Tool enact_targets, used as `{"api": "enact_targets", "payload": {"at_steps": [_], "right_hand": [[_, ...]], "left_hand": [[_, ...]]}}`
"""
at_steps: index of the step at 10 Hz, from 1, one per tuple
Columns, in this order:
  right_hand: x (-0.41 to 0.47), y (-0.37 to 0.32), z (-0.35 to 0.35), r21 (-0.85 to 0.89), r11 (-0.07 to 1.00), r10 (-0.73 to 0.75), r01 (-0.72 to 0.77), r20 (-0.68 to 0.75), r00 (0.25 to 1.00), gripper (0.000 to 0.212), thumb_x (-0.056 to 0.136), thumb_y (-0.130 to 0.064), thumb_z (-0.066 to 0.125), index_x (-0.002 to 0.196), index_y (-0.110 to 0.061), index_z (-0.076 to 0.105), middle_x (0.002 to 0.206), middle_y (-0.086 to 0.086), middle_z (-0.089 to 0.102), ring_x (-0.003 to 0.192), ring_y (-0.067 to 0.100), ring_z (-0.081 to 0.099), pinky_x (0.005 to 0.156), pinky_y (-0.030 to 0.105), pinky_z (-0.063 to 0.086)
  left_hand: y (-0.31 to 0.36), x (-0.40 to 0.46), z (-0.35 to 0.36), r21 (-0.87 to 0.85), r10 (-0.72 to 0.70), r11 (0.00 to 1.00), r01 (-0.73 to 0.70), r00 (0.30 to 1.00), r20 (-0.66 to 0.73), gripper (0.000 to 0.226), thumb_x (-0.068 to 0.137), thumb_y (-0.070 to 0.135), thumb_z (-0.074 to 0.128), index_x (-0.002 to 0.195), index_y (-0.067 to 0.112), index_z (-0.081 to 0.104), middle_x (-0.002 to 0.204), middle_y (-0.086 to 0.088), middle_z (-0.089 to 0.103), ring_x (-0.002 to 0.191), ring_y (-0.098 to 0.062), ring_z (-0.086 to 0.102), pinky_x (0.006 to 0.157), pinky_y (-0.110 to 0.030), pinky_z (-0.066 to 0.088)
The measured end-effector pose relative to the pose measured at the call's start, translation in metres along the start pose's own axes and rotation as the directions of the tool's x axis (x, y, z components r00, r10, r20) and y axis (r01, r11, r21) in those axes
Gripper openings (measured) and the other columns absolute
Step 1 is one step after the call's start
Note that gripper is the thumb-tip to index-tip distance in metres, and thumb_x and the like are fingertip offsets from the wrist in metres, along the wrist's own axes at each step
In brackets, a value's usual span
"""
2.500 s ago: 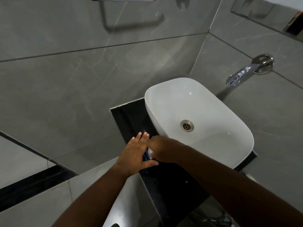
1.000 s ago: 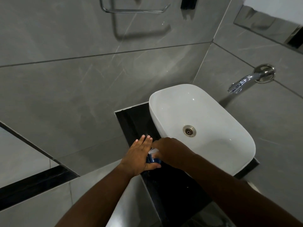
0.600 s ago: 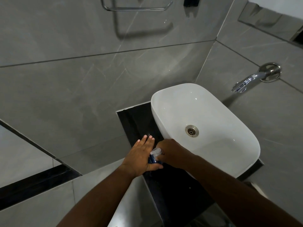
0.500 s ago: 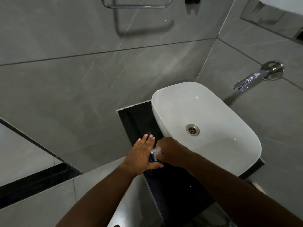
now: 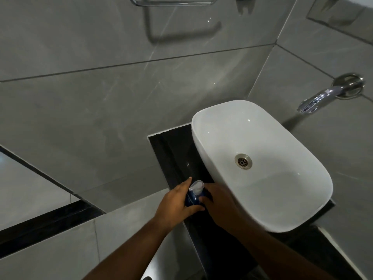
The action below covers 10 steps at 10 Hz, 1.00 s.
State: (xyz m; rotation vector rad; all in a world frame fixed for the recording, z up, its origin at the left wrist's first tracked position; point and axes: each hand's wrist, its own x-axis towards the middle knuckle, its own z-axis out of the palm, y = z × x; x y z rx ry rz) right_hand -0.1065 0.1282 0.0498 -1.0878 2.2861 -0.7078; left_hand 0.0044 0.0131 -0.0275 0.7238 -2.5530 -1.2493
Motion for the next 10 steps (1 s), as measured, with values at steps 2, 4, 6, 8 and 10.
{"api": "enact_targets", "payload": {"at_steps": [2, 4, 6, 8, 10], "right_hand": [[0.055, -0.021, 0.011, 0.129, 0.991, -0.021, 0.026, -0.041, 0.999, 0.029, 0.092, -0.007, 0.056, 0.120, -0.011, 0.062, 0.116, 0.010, 0.069, 0.106, 0.020, 0.064, 0.096, 0.032, 0.050], [0.170, -0.061, 0.019, 0.161, 0.976, -0.130, 0.146, -0.104, 0.986, 0.033, 0.084, 0.000, 0.057, 0.114, -0.007, 0.068, 0.108, 0.014, 0.074, 0.102, 0.025, 0.068, 0.092, 0.030, 0.050], [0.237, -0.076, 0.034, 0.202, 0.964, -0.141, 0.171, -0.157, 0.978, 0.030, 0.085, -0.002, 0.056, 0.112, -0.008, 0.069, 0.107, 0.012, 0.074, 0.095, 0.016, 0.065, 0.075, 0.013, 0.039], [0.239, -0.074, 0.031, 0.209, 0.960, -0.158, 0.185, -0.139, 0.978, 0.035, 0.086, -0.004, 0.062, 0.120, -0.005, 0.062, 0.113, 0.016, 0.071, 0.105, 0.029, 0.067, 0.094, 0.035, 0.051], [0.220, -0.122, -0.062, 0.443, 0.784, -0.221, 0.434, -0.453, 0.863, 0.035, 0.075, -0.064, 0.063, 0.083, -0.031, 0.073, 0.068, -0.004, 0.071, 0.059, 0.009, 0.066, 0.054, 0.018, 0.049]], "left_hand": [[-0.015, 0.043, -0.023, -0.094, -0.021, 0.996, 0.009, 0.991, -0.129, 0.087, 0.070, 0.032, 0.087, 0.142, 0.010, 0.043, 0.139, -0.012, 0.051, 0.126, -0.024, 0.049, 0.103, -0.028, 0.038], [-0.056, 0.133, -0.082, -0.102, -0.110, 0.991, 0.084, 0.955, -0.275, 0.059, 0.070, 0.016, 0.087, 0.121, 0.006, 0.059, 0.114, -0.016, 0.062, 0.102, -0.028, 0.062, 0.087, -0.035, 0.050], [-0.081, 0.182, -0.121, -0.068, -0.112, 0.993, 0.097, 0.952, -0.283, 0.044, 0.071, 0.012, 0.083, 0.110, 0.009, 0.064, 0.105, -0.011, 0.068, 0.092, -0.024, 0.067, 0.081, -0.044, 0.055], [-0.080, 0.183, -0.123, -0.066, -0.093, 0.995, 0.077, 0.954, -0.286, 0.056, 0.070, 0.013, 0.084, 0.120, 0.007, 0.060, 0.114, -0.012, 0.065, 0.100, -0.026, 0.064, 0.085, -0.039, 0.054], [-0.068, 0.180, -0.127, -0.037, -0.140, 0.990, 0.136, 0.969, -0.204, 0.084, 0.068, 0.020, 0.088, 0.137, 0.011, 0.041, 0.134, -0.010, 0.055, 0.120, -0.025, 0.053, 0.098, -0.028, 0.040]]}}
